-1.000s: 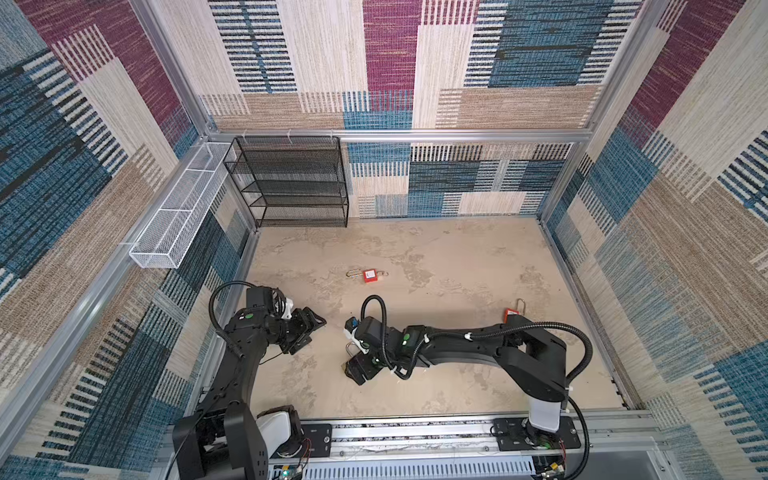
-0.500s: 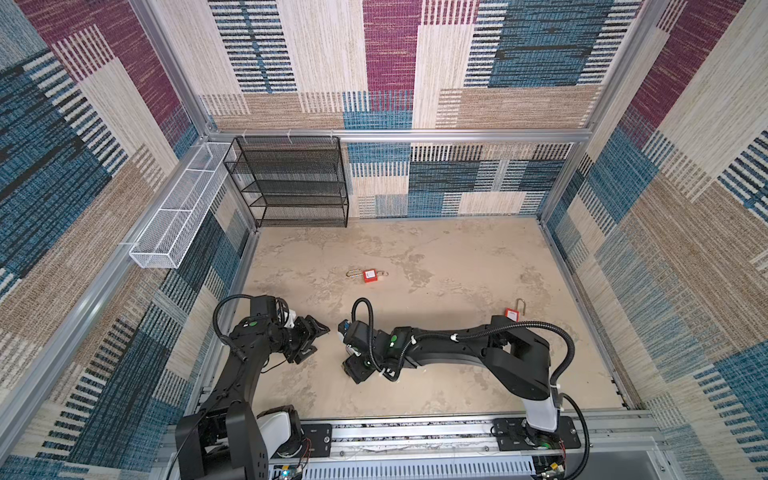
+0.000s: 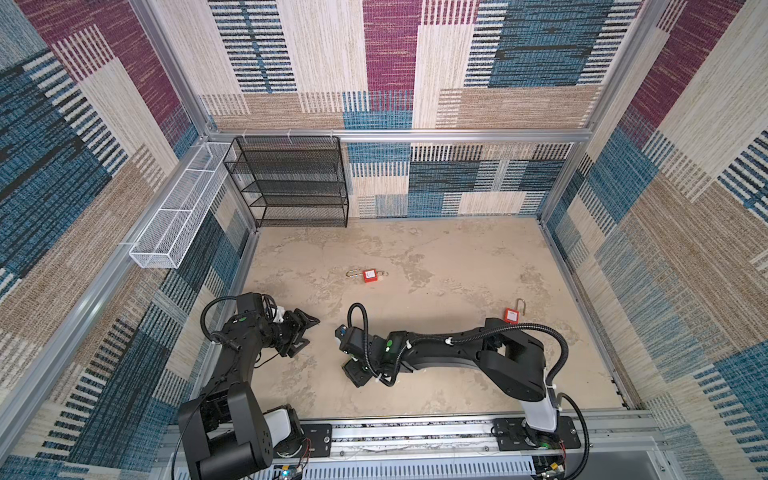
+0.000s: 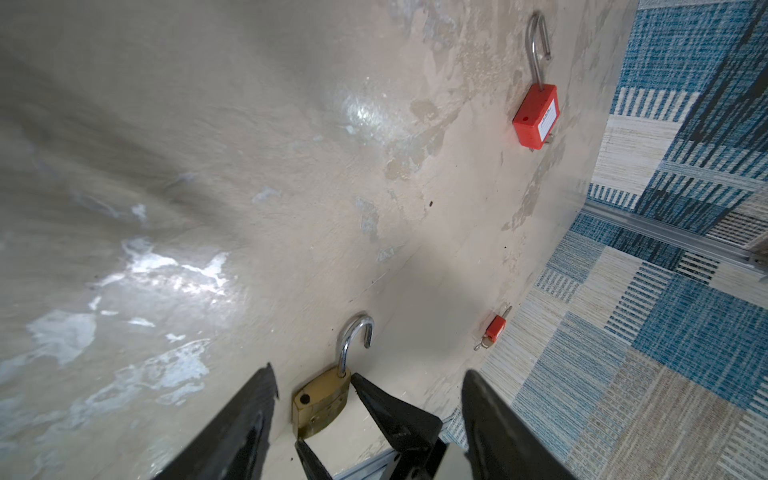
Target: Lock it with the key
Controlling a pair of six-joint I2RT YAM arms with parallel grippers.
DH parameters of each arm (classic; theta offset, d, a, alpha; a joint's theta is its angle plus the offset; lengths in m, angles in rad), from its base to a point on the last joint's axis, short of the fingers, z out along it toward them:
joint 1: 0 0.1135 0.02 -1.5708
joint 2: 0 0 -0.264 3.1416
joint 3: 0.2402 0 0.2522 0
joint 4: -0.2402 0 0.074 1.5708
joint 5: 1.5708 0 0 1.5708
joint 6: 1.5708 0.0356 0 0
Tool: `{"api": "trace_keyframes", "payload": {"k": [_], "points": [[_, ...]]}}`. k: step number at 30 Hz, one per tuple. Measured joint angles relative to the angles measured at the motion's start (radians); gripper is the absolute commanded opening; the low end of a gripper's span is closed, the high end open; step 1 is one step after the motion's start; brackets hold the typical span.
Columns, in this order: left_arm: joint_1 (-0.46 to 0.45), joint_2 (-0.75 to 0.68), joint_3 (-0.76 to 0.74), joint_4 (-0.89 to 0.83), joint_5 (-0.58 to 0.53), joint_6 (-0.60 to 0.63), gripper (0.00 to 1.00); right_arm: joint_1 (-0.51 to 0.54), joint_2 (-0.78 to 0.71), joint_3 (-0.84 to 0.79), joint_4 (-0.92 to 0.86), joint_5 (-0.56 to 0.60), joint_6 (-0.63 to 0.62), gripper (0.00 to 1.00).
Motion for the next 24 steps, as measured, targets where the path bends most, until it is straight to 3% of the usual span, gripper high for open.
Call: {"api": "trace_keyframes", "payload": {"k": [5,9,12,16,24], "points": [[0.004,0.005,0.000,-0.001,0.004,0.000,0.72,0.015,0.019,0.015,0.002,0.028,-0.013,0.63],[0.010,0.005,0.000,0.000,0.016,0.000,0.72,0.019,0.031,0.027,0.001,0.047,-0.018,0.48],[0.015,0.002,0.000,0.001,0.018,0.000,0.72,0.019,0.038,0.038,-0.006,0.047,-0.018,0.48],[0.023,-0.001,0.000,0.001,0.024,0.000,0.73,0.019,0.048,0.049,-0.008,0.059,-0.026,0.57],[0.029,-0.005,0.000,0.001,0.034,0.000,0.72,0.021,0.050,0.045,0.009,0.085,-0.046,0.57]]}}
